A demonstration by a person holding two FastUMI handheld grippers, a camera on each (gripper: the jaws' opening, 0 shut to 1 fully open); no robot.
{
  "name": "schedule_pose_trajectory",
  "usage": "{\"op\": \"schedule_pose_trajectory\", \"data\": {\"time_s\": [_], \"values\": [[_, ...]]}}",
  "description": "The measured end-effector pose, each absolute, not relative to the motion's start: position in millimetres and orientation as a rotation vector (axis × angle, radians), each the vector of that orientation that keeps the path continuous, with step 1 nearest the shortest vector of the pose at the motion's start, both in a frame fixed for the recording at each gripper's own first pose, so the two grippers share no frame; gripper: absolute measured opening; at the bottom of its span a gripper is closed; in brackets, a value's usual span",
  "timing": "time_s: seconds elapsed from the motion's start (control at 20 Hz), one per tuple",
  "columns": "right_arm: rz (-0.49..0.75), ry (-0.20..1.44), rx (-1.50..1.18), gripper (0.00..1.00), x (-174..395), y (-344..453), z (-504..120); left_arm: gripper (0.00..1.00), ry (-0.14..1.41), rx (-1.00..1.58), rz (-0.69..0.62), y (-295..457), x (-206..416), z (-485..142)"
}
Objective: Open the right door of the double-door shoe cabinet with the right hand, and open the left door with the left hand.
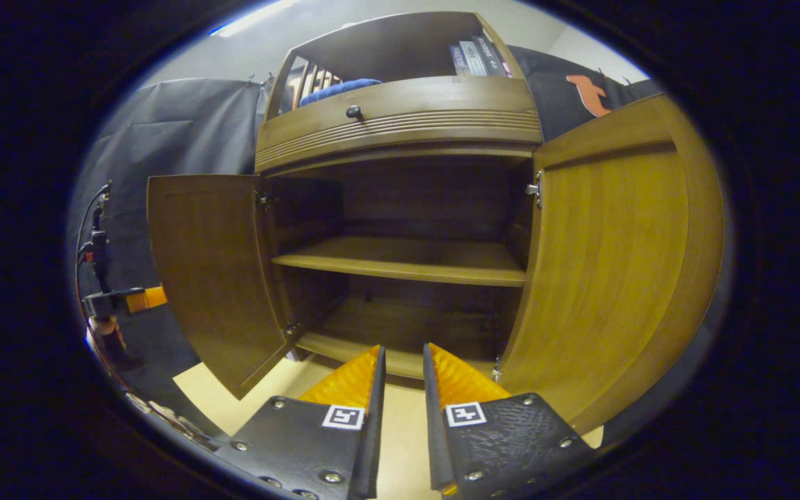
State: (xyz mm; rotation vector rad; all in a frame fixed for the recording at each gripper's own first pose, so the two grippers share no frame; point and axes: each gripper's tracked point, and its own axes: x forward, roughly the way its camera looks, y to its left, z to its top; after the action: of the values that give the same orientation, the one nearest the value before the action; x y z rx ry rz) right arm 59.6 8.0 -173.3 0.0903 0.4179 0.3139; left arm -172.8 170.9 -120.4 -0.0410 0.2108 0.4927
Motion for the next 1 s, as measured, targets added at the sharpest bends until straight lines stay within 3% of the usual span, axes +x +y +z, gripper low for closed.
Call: {"op": "schedule_pose_trajectory", "data": {"time_s": [0.1,0.3,0.35,0.4,0.45,0.5,0.7,0.75,0.85,0.9,1.0], "values": [[0.306,0.422,0.090,0.28,62.2,3.5,-175.4,0.04,0.219,-0.014,0.485,173.9,-174.3,-120.2],[0.292,0.430,0.089,0.29,65.2,-3.8,-180.1,0.02,0.224,0.006,0.475,180.0,-176.8,-119.8],[0.290,0.432,0.090,0.34,65.3,-3.7,-181.3,0.02,0.219,-0.002,0.474,180.3,-176.7,-118.4],[0.289,0.432,0.090,0.29,65.9,-3.8,-181.0,0.02,0.218,-0.001,0.471,180.3,-176.3,-117.6],[0.289,0.433,0.090,0.33,65.8,-4.0,-182.7,0.03,0.219,0.003,0.467,181.4,-177.1,-118.9],[0.290,0.435,0.091,0.29,66.6,-3.1,-183.3,0.02,0.220,0.003,0.462,181.5,-177.1,-118.9],[0.294,0.436,0.092,0.28,67.2,-0.8,-183.7,0.00,0.219,-0.006,0.448,192.8,-178.7,-118.3],[0.295,0.436,0.092,0.29,67.2,-0.6,-184.5,0.07,0.216,-0.003,0.442,195.4,-181.6,-119.0],[0.296,0.438,0.090,0.34,67.5,-1.3,-184.5,0.02,0.212,0.003,0.428,195.6,-182.3,-119.6],[0.297,0.438,0.089,0.29,67.6,-1.2,-184.3,0.03,0.210,0.001,0.423,197.7,-181.7,-118.8],[0.300,0.439,0.085,0.29,66.5,-0.7,-183.9,0.04,0.208,0.000,0.419,201.5,-184.0,-117.5]]}}
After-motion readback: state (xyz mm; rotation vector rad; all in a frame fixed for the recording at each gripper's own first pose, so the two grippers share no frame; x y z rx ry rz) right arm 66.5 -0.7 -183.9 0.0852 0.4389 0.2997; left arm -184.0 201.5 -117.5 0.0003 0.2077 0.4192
